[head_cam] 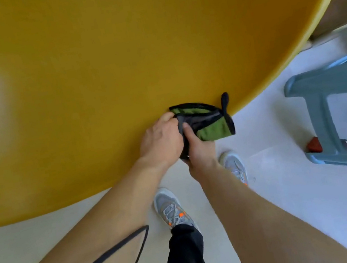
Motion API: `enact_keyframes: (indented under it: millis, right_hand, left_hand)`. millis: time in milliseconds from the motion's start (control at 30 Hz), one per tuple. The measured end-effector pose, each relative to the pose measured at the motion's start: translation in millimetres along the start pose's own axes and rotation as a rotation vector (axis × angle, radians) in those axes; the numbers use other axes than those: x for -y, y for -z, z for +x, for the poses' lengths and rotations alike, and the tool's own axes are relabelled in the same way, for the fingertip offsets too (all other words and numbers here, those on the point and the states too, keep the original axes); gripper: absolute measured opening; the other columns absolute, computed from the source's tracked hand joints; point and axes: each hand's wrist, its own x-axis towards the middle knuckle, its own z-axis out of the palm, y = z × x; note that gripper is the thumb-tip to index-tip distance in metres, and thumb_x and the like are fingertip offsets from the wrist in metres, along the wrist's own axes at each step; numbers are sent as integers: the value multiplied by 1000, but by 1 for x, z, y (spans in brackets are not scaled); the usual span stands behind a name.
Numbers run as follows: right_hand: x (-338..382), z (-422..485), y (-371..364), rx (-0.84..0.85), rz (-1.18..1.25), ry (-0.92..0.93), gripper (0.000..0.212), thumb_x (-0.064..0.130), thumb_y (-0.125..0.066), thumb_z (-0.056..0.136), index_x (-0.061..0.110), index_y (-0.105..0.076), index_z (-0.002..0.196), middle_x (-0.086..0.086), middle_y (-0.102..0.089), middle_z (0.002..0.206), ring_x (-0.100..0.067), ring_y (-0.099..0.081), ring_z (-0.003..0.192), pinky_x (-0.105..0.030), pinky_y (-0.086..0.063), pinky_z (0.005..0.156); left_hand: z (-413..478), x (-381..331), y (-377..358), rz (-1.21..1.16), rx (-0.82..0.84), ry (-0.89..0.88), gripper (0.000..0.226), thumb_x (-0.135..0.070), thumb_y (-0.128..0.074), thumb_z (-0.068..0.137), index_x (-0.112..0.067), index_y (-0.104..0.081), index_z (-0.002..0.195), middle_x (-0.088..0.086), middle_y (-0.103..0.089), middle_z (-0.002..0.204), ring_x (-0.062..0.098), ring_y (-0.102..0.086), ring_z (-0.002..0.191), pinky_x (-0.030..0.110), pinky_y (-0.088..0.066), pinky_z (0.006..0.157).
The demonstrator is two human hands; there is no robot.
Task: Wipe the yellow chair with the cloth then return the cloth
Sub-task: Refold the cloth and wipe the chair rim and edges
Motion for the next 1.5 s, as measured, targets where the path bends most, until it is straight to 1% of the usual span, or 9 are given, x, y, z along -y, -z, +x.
enact_keyframes:
  millis: [100,233,367,600,867,967,1267,1367,1500]
  right_hand:
    - [34,5,15,-86,-33,14,35,27,-87,74,13,-71,102,-5,-76,102,-24,-73,94,-47,-60,87]
    - [157,5,56,-331,-20,518,41,19,-86,75,14,-66,110,7,-70,96,7,-65,79,-13,-52,72]
    - [210,11,63,-326,-196,779,47,30,-81,80,27,-53,119,11,-63,107,-2,-59,94,3,-40,75]
    - [110,21,56,-105,-267,410,20,39,-74,85,27,-68,99,7,-73,91,-14,-69,89,-40,-58,82]
    - [306,-10,55,-310,-308,1011,63,37,-81,78,18,-51,130,5,-62,118,-8,-58,109,-20,-44,94]
    - [331,-12,43,-244,-350,1198,46,23,-77,84,17,-52,122,21,-57,105,16,-53,98,-1,-37,82]
    - [205,16,85,-69,-444,859,28,22,-73,89,36,-59,108,11,-67,104,-3,-64,96,-19,-51,81]
    - [269,9,71,-193,-382,962,37,25,-77,84,26,-58,115,6,-65,108,-11,-62,99,-34,-53,88]
    - [375,-5,33,-153,-603,1207,69,32,-75,86,16,-43,145,-7,-55,134,-19,-53,119,-27,-44,93]
  left_hand:
    - [4,-2,0,-19,-8,26,38,-17,-44,98,-21,-57,134,-8,-43,152,27,-52,127,40,-45,100]
    - [5,-25,-2,-88,85,-58,50,-22,-49,98,-38,-45,145,-7,-34,158,25,-43,136,42,-40,109]
    - [23,-63,1,-108,45,-107,56,-23,-47,98,-43,-36,150,-11,-25,162,25,-39,138,40,-38,110]
    - [48,-101,13,-217,0,-86,55,-14,-42,94,-36,-47,144,-17,-28,161,20,-41,140,33,-37,110]
    - [53,-108,33,-146,277,-21,55,-34,-43,101,-33,-32,155,-10,-21,165,22,-29,148,36,-27,119]
    - [62,-117,42,-131,294,11,52,-40,-46,100,-28,-41,151,0,-38,159,27,-39,143,39,-35,116]
    - [84,-181,84,-563,-1,-69,58,-11,-44,97,-35,-42,150,-5,-45,154,22,-45,138,36,-36,115]
    - [87,-191,85,-508,-11,-48,58,-10,-47,94,-34,-47,147,2,-57,144,31,-54,127,35,-44,106]
    - [93,-188,82,-602,75,18,53,-16,-49,100,-33,-42,150,-2,-48,151,21,-59,120,24,-42,102]
